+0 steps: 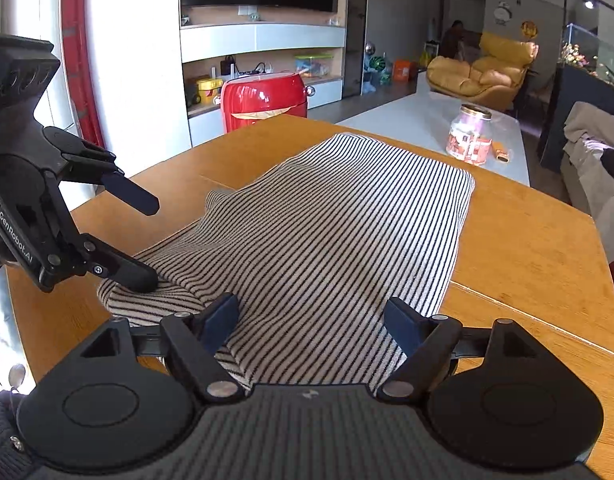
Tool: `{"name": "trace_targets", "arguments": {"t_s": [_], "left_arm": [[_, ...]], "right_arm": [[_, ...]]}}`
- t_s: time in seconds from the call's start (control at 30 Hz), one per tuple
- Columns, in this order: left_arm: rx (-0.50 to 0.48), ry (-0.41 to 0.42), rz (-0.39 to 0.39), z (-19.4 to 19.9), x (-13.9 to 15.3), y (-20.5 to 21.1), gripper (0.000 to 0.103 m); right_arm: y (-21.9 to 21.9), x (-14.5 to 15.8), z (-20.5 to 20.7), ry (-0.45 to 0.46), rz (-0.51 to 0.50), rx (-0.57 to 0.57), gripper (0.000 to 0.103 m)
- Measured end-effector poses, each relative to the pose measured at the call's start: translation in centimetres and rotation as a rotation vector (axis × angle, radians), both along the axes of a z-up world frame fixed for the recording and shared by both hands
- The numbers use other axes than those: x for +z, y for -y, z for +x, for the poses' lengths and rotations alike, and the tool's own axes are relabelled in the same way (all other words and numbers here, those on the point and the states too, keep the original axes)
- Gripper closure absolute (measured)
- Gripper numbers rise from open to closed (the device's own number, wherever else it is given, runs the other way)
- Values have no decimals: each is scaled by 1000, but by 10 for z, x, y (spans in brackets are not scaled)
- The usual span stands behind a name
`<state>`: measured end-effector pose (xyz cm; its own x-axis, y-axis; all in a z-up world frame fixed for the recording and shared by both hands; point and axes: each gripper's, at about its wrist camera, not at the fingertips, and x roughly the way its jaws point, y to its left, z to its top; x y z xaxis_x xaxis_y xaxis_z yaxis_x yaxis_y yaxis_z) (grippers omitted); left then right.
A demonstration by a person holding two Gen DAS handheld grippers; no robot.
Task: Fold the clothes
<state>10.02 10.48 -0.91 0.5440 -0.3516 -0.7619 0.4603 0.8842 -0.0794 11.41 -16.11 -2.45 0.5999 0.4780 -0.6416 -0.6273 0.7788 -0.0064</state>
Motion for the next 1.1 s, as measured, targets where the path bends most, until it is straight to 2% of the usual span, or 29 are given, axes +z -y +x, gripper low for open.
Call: {"name": "trace_targets", "arguments": {"t_s": [0.13, 0.27, 0.33, 0.37, 0.5, 0.53, 0.57, 0.63, 0.7, 0.8, 0.93, 1.0, 1.1], "left_arm": [[40, 35, 7, 1, 10, -12, 0], [123, 43, 3, 8, 14, -27, 0], [144, 34, -15, 12, 15, -32, 0], [147, 30, -23, 13, 16, -33, 0], [115, 39, -15, 9, 21, -31, 0], [105, 40, -16, 6, 22, -32, 0], [95, 41, -17, 4, 23, -32, 0], [75, 44, -20, 0, 26, -32, 0], [46, 46, -29, -4, 27, -32, 0], [1, 50, -42, -9, 29, -31, 0], [-80, 37, -60, -17, 26, -28, 0], [-113, 36, -27, -20, 20, -20, 0], [-98, 37, 54, -15, 4, -7, 0]], "right_arm": [[4, 14, -14, 49, 5, 65, 17], [-16, 20, -42, 116, -27, 237, 17], [-29, 13, -48, 75, -41, 291, 18], [-33, 8, -51, 90, -69, 303, 18], [-50, -18, -68, 267, -244, 318, 18], [-52, -19, -68, 274, -261, 311, 22], [-51, -15, -61, 232, -242, 290, 28], [-39, -5, -40, 94, -125, 223, 34], [-23, 5, -15, -60, 9, 150, 34], [0, 6, 10, -200, 146, 74, 34], [11, 5, 17, -254, 204, 48, 34], [10, 3, 12, -226, 178, 58, 34], [-8, 1, -3, -124, 76, 104, 31]]}}
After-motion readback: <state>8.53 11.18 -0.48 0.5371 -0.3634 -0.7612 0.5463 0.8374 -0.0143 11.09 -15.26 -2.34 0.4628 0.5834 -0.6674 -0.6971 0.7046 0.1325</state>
